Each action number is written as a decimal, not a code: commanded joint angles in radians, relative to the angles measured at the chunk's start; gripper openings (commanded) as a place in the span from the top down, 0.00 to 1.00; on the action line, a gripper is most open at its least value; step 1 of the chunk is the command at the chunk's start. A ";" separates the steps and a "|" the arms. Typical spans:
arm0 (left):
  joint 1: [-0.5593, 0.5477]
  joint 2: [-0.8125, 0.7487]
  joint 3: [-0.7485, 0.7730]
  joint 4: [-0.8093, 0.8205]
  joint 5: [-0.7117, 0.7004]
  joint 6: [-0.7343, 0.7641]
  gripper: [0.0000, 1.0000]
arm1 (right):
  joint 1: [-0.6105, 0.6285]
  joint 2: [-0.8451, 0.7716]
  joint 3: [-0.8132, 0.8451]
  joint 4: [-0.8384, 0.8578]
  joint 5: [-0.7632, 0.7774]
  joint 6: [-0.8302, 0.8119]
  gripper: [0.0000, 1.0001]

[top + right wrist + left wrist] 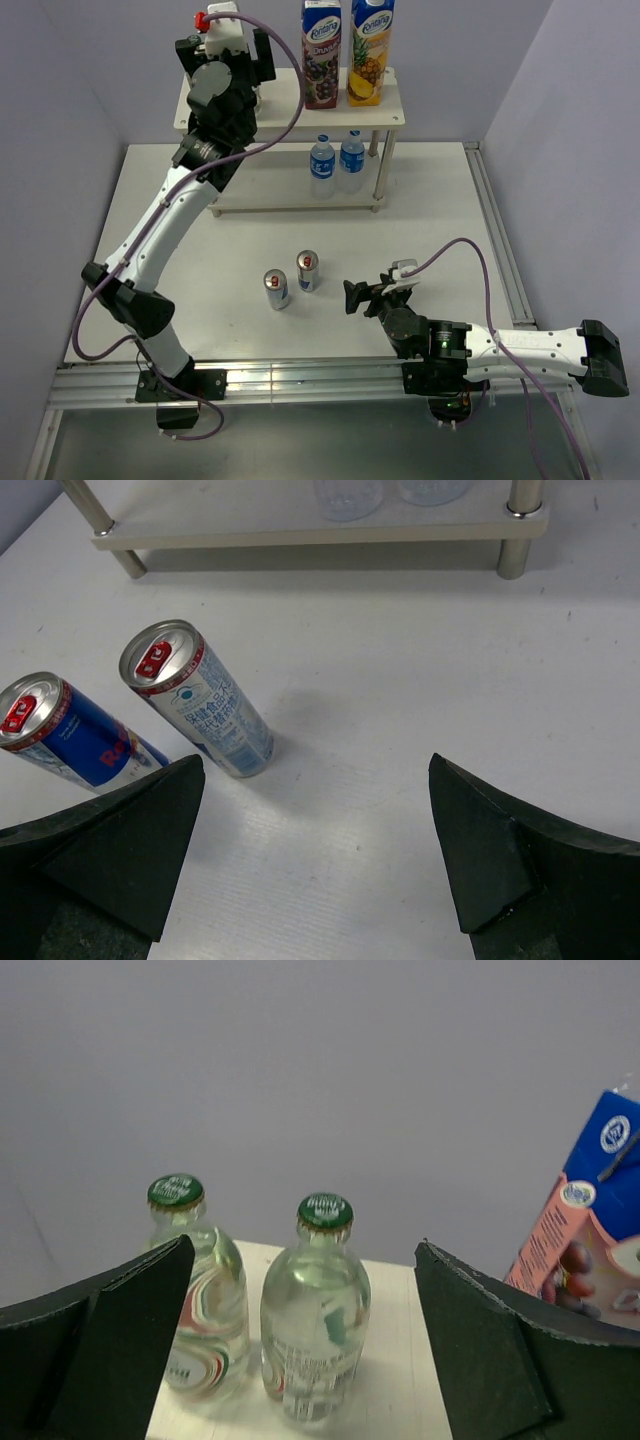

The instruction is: Place and organize the beverage onto the shelf

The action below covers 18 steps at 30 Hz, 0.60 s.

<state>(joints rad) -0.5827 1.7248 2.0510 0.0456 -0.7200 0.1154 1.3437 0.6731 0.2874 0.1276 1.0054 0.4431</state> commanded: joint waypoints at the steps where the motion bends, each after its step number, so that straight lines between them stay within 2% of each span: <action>1: -0.037 -0.096 -0.072 0.025 -0.068 -0.017 0.01 | 0.003 0.009 0.018 0.033 0.030 -0.009 0.00; 5: -0.153 -0.281 -0.247 0.001 -0.163 -0.037 0.01 | 0.005 0.006 0.018 0.029 0.035 -0.004 0.00; 7: -0.218 -0.356 -0.364 -0.103 -0.203 -0.104 0.02 | 0.005 0.005 0.018 0.027 0.036 -0.007 0.00; 9: -0.320 -0.471 -0.469 -0.215 -0.243 -0.234 0.01 | 0.005 0.005 0.018 0.026 0.035 -0.004 0.00; 10: -0.351 -0.508 -0.591 -0.245 -0.263 -0.276 0.01 | 0.003 0.005 0.018 0.024 0.033 -0.004 0.00; 11: -0.414 -0.577 -0.650 -0.280 -0.283 -0.325 0.01 | 0.005 0.005 0.018 0.024 0.030 -0.003 0.00; 12: -0.445 -0.611 -0.708 -0.324 -0.304 -0.432 0.01 | 0.005 0.005 0.018 0.026 0.029 -0.003 0.00; 13: -0.474 -0.645 -0.812 -0.387 -0.317 -0.486 0.01 | 0.005 0.009 0.018 0.026 0.029 -0.003 0.00; 14: -0.532 -0.704 -0.853 -0.448 -0.329 -0.549 0.01 | 0.005 0.013 0.021 0.029 0.027 -0.003 0.00; 15: -0.564 -0.732 -0.886 -0.504 -0.340 -0.701 0.01 | 0.005 0.016 0.022 0.030 0.025 -0.006 0.00; 17: -0.655 -0.804 -0.988 -0.649 -0.348 -0.842 0.01 | 0.005 0.029 0.025 0.021 0.030 -0.001 0.00; 18: -0.684 -0.821 -1.052 -0.694 -0.354 -1.003 0.01 | 0.005 0.034 0.029 0.020 0.032 0.003 0.00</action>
<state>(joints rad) -1.1835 0.9516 1.1145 -0.4061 -1.0103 -0.4587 1.3437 0.6907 0.2878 0.1272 1.0084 0.4435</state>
